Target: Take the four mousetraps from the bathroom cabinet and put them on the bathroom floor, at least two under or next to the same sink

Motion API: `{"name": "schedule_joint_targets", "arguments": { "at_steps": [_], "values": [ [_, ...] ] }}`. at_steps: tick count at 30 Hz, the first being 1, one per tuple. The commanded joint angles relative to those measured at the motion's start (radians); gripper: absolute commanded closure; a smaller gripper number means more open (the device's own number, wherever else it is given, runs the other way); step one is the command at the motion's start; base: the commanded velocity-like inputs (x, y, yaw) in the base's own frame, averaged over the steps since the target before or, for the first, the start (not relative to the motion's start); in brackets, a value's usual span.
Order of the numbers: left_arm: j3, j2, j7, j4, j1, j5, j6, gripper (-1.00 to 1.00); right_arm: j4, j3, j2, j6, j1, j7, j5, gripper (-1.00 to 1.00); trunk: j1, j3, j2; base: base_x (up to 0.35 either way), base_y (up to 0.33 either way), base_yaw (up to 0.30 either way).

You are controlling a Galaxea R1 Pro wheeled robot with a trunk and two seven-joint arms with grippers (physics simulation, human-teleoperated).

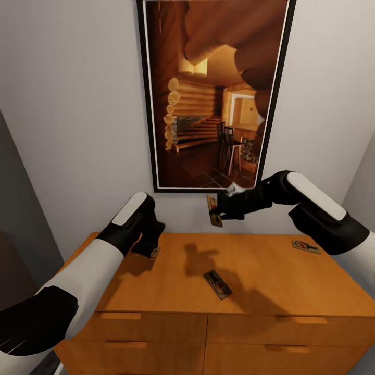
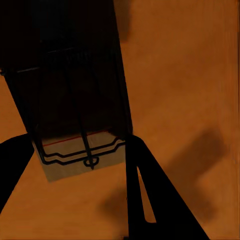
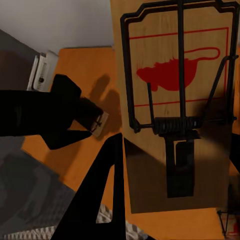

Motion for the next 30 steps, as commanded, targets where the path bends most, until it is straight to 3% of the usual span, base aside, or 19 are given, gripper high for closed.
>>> {"name": "schedule_joint_targets", "arguments": {
  "at_steps": [1, 8, 13, 16, 17, 25, 30],
  "values": [
    [-0.002, 0.001, 0.004, -0.007, -0.001, 0.001, 0.014, 1.00, 0.002, 0.008, -0.001, -0.003, -0.002, -0.013, -0.009, 1.00, 0.000, -0.001, -0.001, 0.000, 0.000, 0.000],
    [-0.002, 0.002, 0.004, -0.035, -0.001, -0.002, 0.045, 1.00, 0.028, 0.024, -0.006, -0.008, -0.001, -0.017, -0.009, 1.00, 0.000, -0.001, -0.001, -0.192, 0.000, 0.000],
    [-0.007, 0.005, 0.004, -0.040, -0.001, -0.004, 0.066, 1.00, 0.055, 0.072, -0.008, -0.012, -0.002, -0.016, -0.007, 1.00, 0.000, -0.001, -0.001, -0.320, 0.000, 0.000],
    [-0.009, 0.010, 0.004, -0.041, -0.001, -0.004, 0.070, 1.00, 0.065, 0.081, -0.011, -0.013, -0.002, -0.017, -0.006, 1.00, 0.000, -0.001, -0.001, -0.329, 0.000, 0.000],
    [-0.018, 0.023, 0.004, -0.041, -0.001, -0.004, 0.074, 1.00, 0.069, 0.086, -0.017, -0.014, -0.002, -0.017, -0.006, 1.00, 0.000, -0.001, -0.001, -0.331, 0.000, 0.000],
    [-0.054, 0.035, 0.004, -0.040, -0.001, -0.003, 0.078, 1.00, 0.080, 0.090, -0.019, -0.016, -0.002, -0.021, -0.004, 1.00, 0.000, -0.001, -0.001, -0.331, 0.000, 0.000],
    [-0.057, 0.047, 0.004, -0.040, -0.001, -0.002, 0.103, 1.00, 0.119, 0.138, -0.016, -0.016, -0.002, -0.011, -0.005, 1.00, 0.000, -0.001, -0.001, -0.331, 0.000, 0.000]
  ]
}}
